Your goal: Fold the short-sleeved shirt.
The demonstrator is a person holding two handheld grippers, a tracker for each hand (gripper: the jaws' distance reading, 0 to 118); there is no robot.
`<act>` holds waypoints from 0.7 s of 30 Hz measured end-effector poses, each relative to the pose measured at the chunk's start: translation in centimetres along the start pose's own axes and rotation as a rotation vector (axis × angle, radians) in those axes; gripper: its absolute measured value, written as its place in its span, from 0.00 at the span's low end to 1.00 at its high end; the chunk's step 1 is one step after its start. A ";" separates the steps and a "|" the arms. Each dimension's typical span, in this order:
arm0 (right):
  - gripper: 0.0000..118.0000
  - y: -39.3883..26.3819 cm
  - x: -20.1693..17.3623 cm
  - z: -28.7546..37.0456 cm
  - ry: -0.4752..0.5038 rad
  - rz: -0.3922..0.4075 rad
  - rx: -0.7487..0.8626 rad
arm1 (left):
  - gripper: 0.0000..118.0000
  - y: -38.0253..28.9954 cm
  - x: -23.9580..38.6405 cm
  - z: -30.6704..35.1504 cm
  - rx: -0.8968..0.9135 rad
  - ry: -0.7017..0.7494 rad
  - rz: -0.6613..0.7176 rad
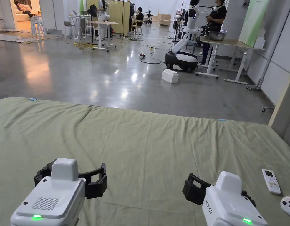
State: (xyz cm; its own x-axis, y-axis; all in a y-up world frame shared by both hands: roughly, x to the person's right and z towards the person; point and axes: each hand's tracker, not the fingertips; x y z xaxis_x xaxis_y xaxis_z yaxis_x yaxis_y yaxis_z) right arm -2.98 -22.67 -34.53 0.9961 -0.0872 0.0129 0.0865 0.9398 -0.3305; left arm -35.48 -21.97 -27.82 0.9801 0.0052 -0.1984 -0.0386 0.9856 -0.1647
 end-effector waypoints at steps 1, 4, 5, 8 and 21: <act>1.00 0.1 0.0 0.0 0.008 -0.004 -0.002 | 0.96 0.0 0.0 0.0 -0.001 -0.002 0.001; 1.00 0.1 0.1 0.2 0.006 -0.010 0.005 | 0.96 -0.1 -0.1 0.1 0.001 -0.007 0.000; 1.00 0.1 0.0 0.3 0.000 -0.006 0.012 | 0.96 -0.1 -0.1 0.1 0.001 -0.007 0.000; 1.00 0.2 0.1 0.1 0.004 -0.011 -0.010 | 0.96 -0.1 -0.2 0.1 0.003 -0.007 0.002; 1.00 -0.1 0.2 1.2 0.034 0.153 0.245 | 0.96 -0.2 -0.2 -0.2 0.043 0.016 -0.007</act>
State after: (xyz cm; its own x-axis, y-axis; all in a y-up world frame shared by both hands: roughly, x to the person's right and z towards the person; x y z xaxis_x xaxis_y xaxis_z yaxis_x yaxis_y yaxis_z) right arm -2.82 -22.42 -33.38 0.9971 0.0551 -0.0529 -0.0596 0.9943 -0.0883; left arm -35.68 -22.22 -27.90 0.9770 -0.0046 -0.2132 -0.0225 0.9920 -0.1246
